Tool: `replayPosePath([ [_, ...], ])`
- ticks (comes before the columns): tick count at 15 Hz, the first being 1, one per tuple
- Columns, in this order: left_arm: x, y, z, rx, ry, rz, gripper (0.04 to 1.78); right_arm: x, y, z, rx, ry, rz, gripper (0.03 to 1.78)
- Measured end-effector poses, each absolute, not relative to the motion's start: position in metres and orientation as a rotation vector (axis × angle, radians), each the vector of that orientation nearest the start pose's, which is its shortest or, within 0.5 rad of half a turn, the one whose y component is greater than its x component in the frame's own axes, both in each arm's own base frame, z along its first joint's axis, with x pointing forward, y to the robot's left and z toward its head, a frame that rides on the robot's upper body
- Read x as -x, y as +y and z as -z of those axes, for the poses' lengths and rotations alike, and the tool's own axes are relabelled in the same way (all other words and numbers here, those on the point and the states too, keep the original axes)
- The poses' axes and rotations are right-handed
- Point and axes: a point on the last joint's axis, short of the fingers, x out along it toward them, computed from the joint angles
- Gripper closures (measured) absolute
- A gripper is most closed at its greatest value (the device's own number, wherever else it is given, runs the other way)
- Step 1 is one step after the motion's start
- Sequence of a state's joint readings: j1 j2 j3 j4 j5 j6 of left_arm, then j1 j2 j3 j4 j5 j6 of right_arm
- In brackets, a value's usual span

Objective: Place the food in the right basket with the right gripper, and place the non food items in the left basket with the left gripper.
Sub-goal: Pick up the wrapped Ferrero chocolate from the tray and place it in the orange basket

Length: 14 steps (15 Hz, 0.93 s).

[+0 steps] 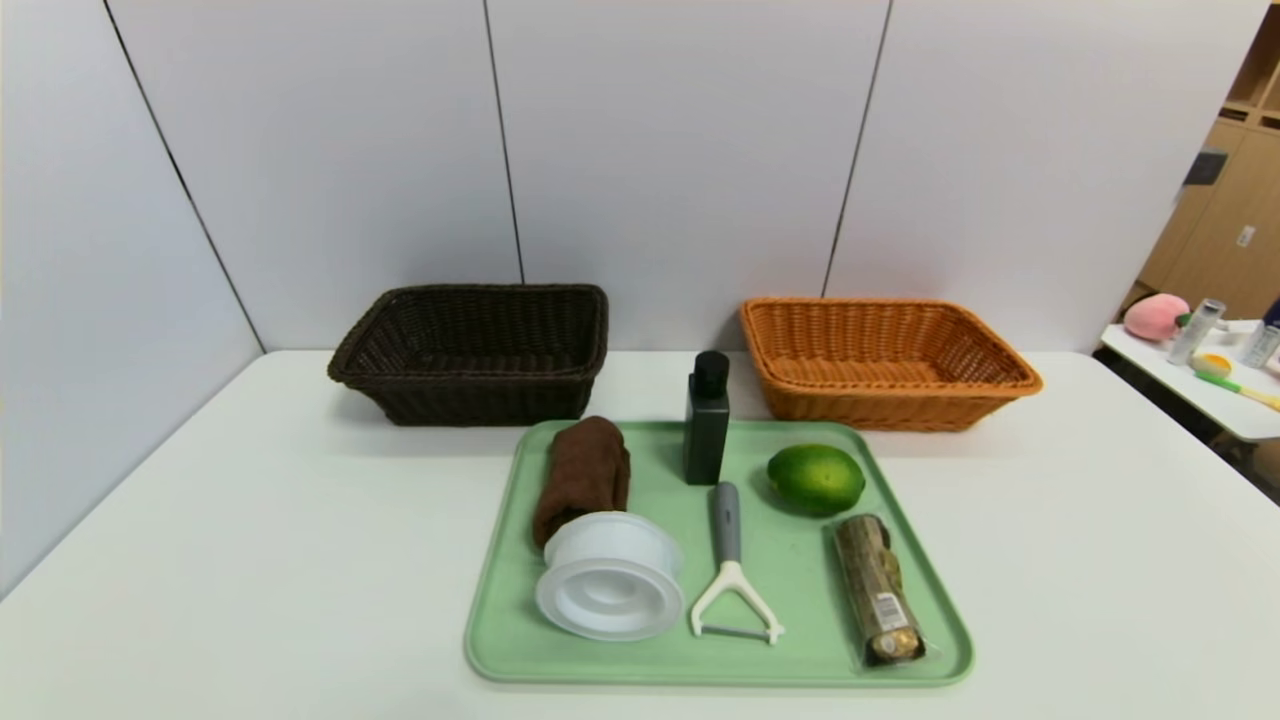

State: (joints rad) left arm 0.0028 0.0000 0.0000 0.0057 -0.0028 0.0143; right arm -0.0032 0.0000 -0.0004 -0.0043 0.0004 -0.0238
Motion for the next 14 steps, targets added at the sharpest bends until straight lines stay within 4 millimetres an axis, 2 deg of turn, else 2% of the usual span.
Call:
replayPosePath([
  [2, 0.024, 0.000, -0.080, -0.020, -0.017, -0.001, 0.13, 0.023, 0.000, -0.079, 0.046, -0.024, -0.008, 0.10],
  [3, 0.027, 0.000, -0.090, -0.020, -0.052, 0.009, 0.13, 0.026, 0.001, -0.090, 0.051, -0.075, -0.028, 0.10],
  [6, 0.042, -0.002, -0.143, -0.032, -0.170, 0.075, 0.13, 0.047, 0.004, -0.138, 0.067, -0.186, -0.143, 0.10],
  [8, 0.042, -0.003, -0.183, -0.040, -0.214, 0.104, 0.13, 0.057, 0.006, -0.168, 0.081, -0.192, -0.235, 0.10],
  [11, 0.019, -0.003, -0.240, -0.047, -0.246, 0.120, 0.13, 0.048, 0.007, -0.214, 0.085, -0.172, -0.309, 0.10],
  [14, -0.019, -0.003, -0.292, -0.058, -0.252, 0.126, 0.13, 0.014, 0.008, -0.266, 0.076, -0.153, -0.342, 0.10],
])
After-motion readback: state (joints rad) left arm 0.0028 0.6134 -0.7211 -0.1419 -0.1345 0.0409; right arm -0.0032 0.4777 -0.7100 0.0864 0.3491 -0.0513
